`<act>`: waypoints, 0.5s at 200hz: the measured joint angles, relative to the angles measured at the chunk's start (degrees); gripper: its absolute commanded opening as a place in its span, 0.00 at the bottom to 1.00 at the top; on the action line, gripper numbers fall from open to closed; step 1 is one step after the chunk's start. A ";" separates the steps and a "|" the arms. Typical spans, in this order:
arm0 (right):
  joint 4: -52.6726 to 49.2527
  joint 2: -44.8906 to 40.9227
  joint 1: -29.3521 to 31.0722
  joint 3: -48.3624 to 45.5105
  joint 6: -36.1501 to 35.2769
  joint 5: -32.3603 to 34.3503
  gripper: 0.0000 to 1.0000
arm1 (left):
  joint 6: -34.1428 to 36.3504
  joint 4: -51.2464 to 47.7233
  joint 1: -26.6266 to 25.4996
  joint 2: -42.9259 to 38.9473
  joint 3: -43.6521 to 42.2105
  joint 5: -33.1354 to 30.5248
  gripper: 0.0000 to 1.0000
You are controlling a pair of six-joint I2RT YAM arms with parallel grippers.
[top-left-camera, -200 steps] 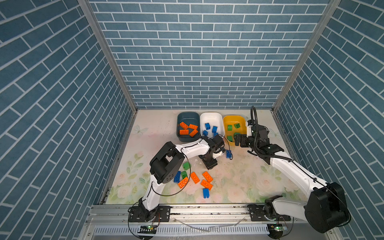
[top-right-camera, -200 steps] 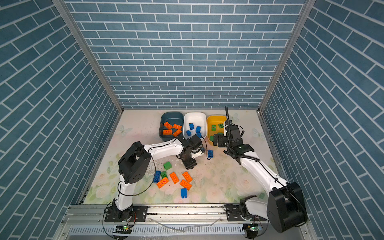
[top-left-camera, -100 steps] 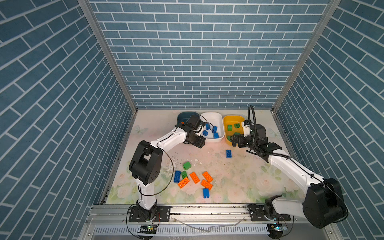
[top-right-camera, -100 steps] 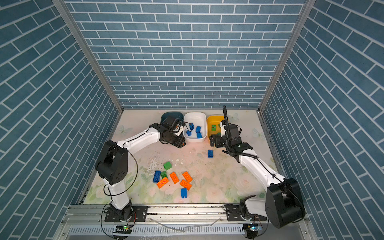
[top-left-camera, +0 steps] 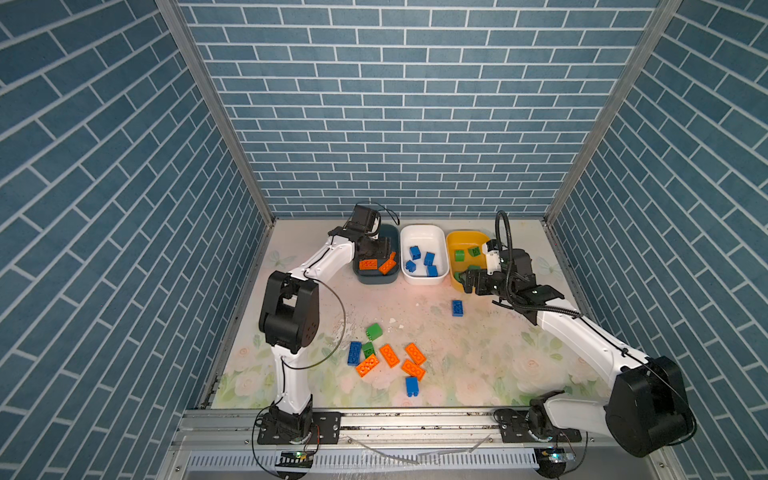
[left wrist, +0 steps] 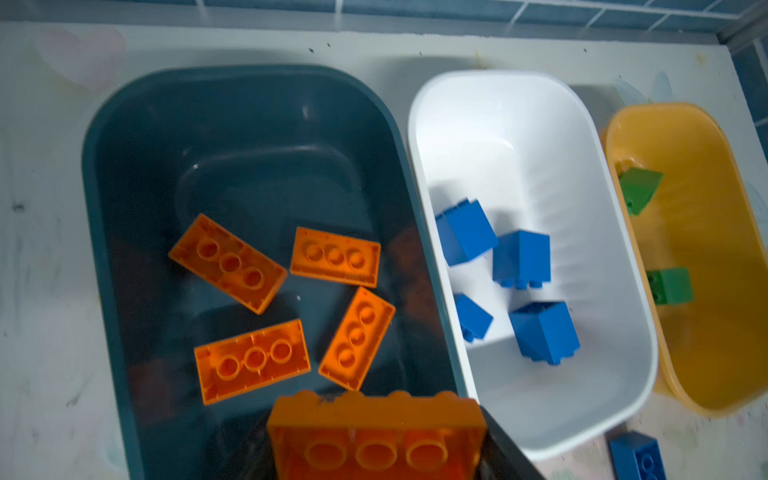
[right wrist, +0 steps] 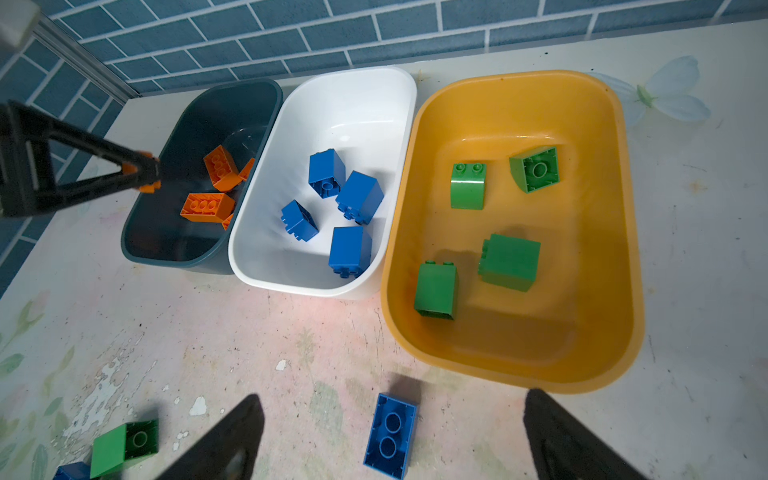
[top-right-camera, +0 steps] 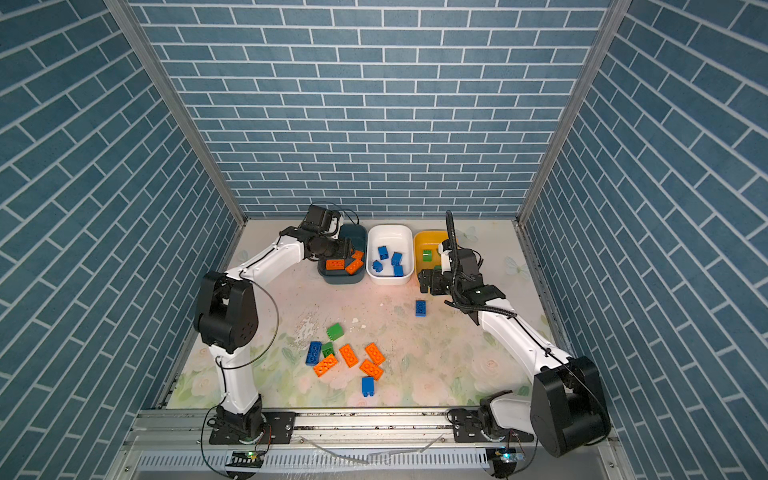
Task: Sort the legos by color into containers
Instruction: 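Carry the orange brick into the teal tub with the left gripper and release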
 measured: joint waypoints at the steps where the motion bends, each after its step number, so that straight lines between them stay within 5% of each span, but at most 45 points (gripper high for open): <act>1: -0.02 0.00 0.00 0.00 0.00 0.00 0.97 | -0.04 -0.04 0.02 0.24 0.28 -0.07 0.43; 36: -0.17 0.00 0.00 0.00 0.00 0.00 0.97 | -1.36 -3.43 0.15 10.40 13.90 -4.28 0.49; 78: -0.39 -0.17 0.00 0.00 -0.04 0.02 0.98 | -2.89 -9.81 0.17 20.96 29.40 -6.75 0.85; 100: -0.50 -0.20 0.00 0.00 -0.07 0.00 0.98 | -3.21 -11.63 0.11 21.20 30.29 -6.82 0.92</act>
